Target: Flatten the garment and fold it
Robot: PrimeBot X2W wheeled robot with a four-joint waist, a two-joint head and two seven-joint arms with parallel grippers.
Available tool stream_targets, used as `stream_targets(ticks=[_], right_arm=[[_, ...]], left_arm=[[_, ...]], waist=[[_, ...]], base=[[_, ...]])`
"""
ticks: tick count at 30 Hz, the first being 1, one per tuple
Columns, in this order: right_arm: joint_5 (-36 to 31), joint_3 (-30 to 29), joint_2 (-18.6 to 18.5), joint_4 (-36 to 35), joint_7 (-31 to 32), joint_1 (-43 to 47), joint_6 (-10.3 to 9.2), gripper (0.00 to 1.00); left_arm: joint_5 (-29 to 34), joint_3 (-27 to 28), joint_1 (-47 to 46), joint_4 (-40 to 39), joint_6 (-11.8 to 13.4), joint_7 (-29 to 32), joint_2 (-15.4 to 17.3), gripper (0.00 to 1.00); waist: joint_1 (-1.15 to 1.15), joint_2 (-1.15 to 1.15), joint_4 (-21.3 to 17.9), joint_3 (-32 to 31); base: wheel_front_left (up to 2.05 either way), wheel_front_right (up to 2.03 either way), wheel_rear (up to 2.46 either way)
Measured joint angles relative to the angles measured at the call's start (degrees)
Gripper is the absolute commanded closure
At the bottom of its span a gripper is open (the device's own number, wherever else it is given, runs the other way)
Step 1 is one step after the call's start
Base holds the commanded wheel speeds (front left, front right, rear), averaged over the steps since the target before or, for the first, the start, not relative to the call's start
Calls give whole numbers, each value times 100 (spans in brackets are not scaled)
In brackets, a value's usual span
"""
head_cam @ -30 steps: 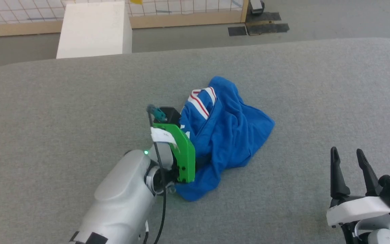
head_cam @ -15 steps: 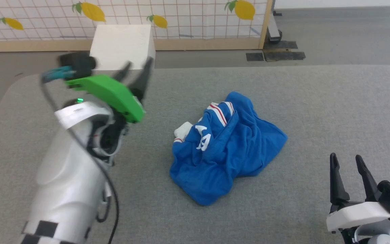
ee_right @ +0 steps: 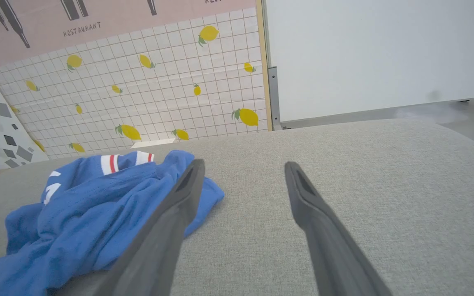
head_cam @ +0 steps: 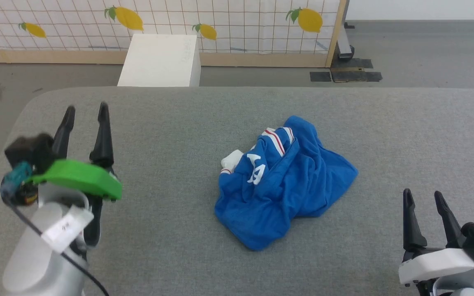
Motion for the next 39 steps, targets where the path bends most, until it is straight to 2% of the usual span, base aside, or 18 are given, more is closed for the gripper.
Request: stream_targets(ticks=[6,11,28,34,39], right_arm=[[14,7,0,-8,0,0,0,0],[14,32,1,-7,0,0,0,0],[62,58,1,30,0,0,0,0],[-53,58,1,282,7,-217,0,0],[-339,132,-3,442,534,-818,0,0]], left_arm=[[73,47,730,-269,126,-108,1,0],[26,62,1132,-326,137,-130,-64,0],[34,-100,1700,-469,227,-104,-166,0],[34,-102,1735,-536,270,-105,-216,0],[34,-131,1737,-571,287,-131,-260,0]], waist=[[0,0,18,14],[0,0,16,33],[0,0,-47,152],[0,0,-30,237],[0,0,0,328]], base=[[0,0,0],[0,0,0],[0,0,0],[0,0,0],[0,0,0]])
